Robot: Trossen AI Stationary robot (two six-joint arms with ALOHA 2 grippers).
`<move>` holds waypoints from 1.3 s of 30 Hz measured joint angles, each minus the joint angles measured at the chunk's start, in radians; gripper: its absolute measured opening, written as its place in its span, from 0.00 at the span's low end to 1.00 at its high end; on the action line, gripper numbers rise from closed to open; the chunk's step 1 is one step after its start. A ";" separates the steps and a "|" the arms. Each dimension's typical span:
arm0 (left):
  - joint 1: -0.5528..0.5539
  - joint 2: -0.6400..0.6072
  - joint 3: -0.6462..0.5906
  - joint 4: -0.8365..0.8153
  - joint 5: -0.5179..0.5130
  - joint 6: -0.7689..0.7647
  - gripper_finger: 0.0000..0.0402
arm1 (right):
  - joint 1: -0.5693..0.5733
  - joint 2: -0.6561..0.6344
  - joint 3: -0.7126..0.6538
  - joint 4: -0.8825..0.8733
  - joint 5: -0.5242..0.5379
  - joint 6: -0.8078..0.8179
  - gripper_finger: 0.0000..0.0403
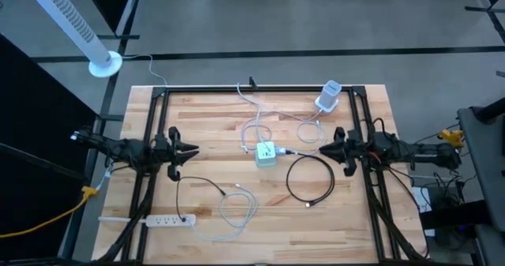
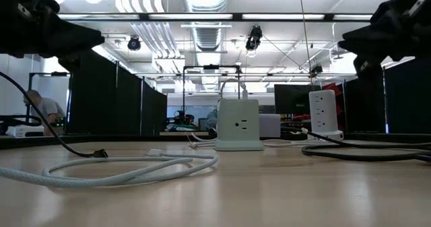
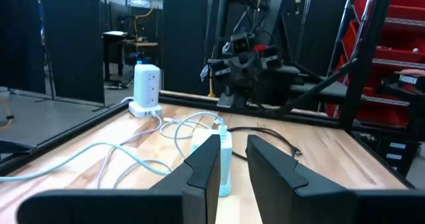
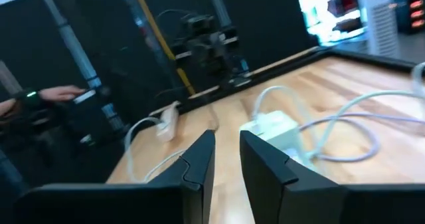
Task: Insert USB
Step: Return to Home Position
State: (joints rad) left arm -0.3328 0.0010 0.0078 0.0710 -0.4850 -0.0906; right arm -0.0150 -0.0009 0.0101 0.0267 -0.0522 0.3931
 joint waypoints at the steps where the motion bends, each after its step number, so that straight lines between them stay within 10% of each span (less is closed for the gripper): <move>1: 0.001 0.000 0.000 0.000 0.000 0.000 0.16 | 0.012 0.000 0.000 0.001 0.000 0.000 0.13; 16: 0.191 -0.001 0.000 0.000 -0.004 0.000 0.16 | 0.026 0.001 0.000 -0.005 0.000 0.000 0.15; 39: 0.192 0.043 0.000 0.001 -0.002 0.000 0.16 | 0.026 0.004 0.000 -0.007 0.001 0.000 0.16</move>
State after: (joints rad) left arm -0.1413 0.0439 0.0078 0.0715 -0.4873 -0.0910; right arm 0.0109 0.0029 0.0101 0.0197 -0.0513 0.3927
